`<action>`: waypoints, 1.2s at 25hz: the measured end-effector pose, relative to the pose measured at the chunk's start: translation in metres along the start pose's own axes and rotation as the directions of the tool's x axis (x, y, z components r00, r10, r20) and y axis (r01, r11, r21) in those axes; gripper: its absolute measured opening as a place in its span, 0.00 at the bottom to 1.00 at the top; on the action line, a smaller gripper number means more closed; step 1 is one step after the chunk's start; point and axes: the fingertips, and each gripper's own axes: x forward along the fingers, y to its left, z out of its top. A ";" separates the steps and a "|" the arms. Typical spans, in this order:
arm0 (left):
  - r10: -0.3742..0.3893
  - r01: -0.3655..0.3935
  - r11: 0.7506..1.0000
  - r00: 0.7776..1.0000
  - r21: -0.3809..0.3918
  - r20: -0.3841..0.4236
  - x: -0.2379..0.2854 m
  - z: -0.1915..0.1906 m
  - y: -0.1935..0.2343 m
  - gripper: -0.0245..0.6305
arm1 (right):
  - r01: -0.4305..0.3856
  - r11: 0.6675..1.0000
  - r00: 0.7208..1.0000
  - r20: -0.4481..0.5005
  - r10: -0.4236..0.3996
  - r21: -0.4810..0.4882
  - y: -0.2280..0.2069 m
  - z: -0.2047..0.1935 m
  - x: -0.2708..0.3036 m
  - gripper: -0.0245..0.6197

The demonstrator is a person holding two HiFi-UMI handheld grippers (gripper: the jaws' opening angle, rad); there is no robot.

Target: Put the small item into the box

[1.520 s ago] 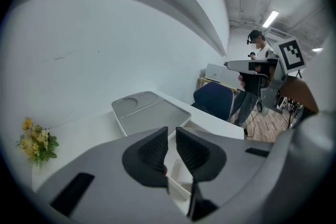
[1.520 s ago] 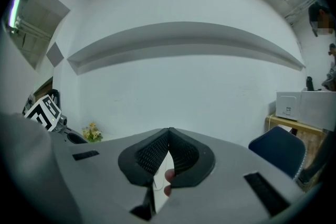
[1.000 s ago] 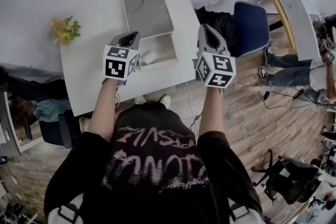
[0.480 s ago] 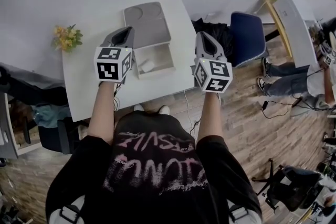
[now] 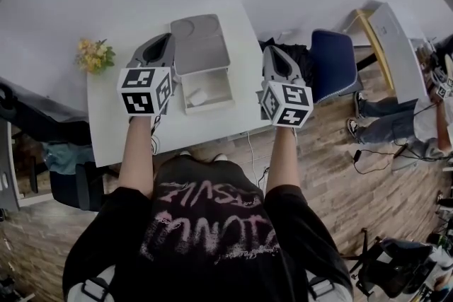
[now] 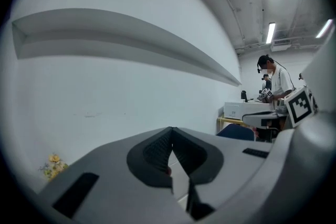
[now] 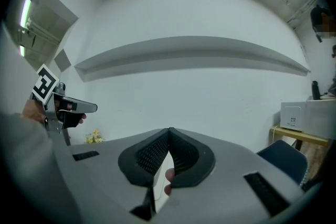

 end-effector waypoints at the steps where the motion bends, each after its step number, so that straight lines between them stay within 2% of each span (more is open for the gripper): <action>1: 0.004 -0.004 1.000 1.000 0.003 0.010 -0.001 0.003 0.000 0.04 | -0.002 1.000 1.000 0.005 0.002 0.001 0.000 0.002 0.000 0.05; 7: 0.017 -0.018 1.000 0.998 0.017 0.053 -0.007 0.012 0.000 0.04 | -0.015 1.000 1.000 0.016 0.015 -0.004 0.000 0.004 0.003 0.05; 30: 0.028 -0.029 0.999 0.996 0.013 0.083 -0.016 0.013 0.001 0.04 | -0.052 0.998 0.998 0.033 0.053 -0.035 0.009 0.018 0.007 0.05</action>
